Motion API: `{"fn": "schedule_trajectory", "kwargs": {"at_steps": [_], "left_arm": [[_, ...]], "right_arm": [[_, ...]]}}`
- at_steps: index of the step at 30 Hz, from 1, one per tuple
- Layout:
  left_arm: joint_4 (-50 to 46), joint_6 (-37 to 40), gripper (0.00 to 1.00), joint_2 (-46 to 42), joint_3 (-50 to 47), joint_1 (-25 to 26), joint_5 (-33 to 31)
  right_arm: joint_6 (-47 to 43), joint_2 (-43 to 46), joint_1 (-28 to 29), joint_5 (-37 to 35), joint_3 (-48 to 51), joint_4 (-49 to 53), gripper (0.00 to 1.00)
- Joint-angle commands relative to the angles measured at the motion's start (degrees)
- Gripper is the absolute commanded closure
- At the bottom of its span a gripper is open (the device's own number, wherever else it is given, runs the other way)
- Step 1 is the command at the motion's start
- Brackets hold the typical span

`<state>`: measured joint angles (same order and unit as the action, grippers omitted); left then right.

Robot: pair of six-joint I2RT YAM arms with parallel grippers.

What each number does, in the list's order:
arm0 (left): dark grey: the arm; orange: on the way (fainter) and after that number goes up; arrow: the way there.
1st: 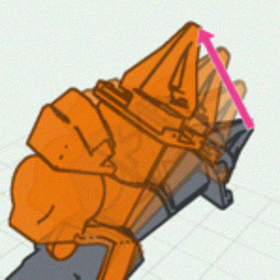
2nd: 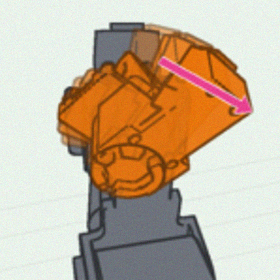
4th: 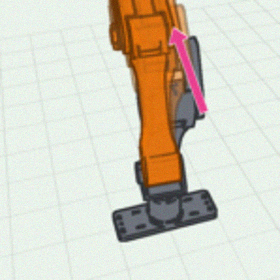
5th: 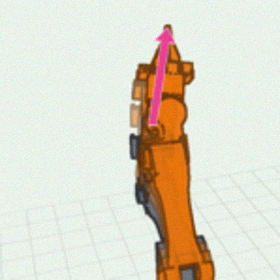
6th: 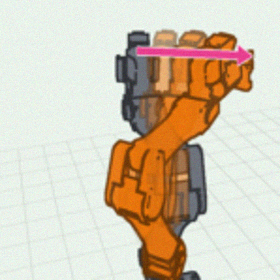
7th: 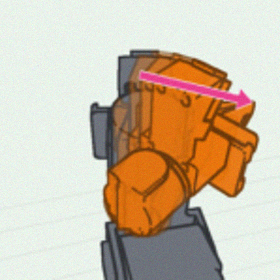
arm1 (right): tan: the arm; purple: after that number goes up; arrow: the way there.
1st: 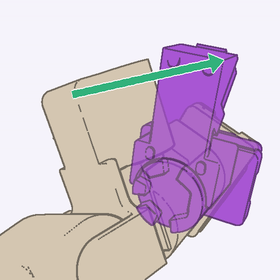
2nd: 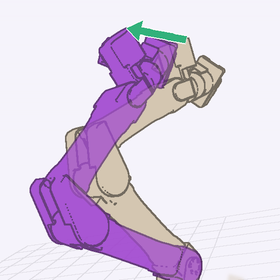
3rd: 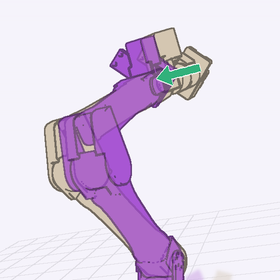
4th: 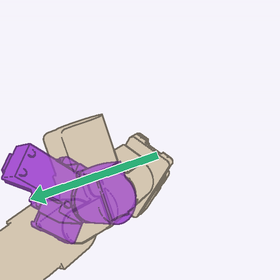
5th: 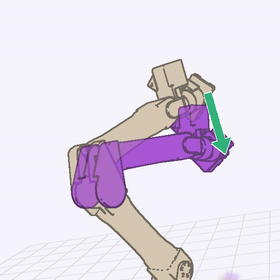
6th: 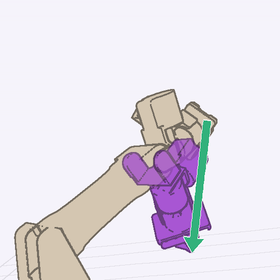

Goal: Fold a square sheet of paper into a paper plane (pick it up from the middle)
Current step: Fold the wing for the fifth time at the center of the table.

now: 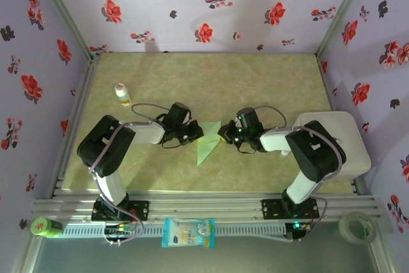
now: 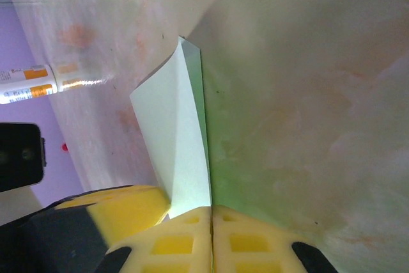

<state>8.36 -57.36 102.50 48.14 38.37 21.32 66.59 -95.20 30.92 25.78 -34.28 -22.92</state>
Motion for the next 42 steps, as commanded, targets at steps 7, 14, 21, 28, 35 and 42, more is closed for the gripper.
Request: {"fn": "schedule_trajectory", "kwargs": {"at_steps": [7,14,21,28,35,42], "left_arm": [[1.3,0.6,0.96,2.8,-3.9,0.4,-1.2],[1.4,1.9,0.97,2.9,-4.3,0.2,-0.8],[1.1,2.6,0.97,2.5,-4.2,-0.1,-0.8],[0.4,3.8,0.97,2.2,-3.9,-0.6,-0.4],[1.1,3.6,0.97,2.1,-4.1,-0.6,-0.3],[1.9,3.4,0.97,1.7,-4.1,-0.7,-0.1]], "right_arm": [[-0.4,-2.1,-1.1,6.2,0.1,-6.8,0.79],[-2.0,-4.0,-2.5,8.0,-0.6,-6.9,0.76],[-8.0,-4.2,-3.3,8.5,-3.3,1.3,0.75],[-12.0,-6.5,-4.4,11.2,-6.3,4.4,0.76],[-16.6,-8.4,-6.0,13.8,-10.9,10.1,0.8],[-15.5,-9.4,-6.2,14.7,-10.7,8.2,0.8]]}}
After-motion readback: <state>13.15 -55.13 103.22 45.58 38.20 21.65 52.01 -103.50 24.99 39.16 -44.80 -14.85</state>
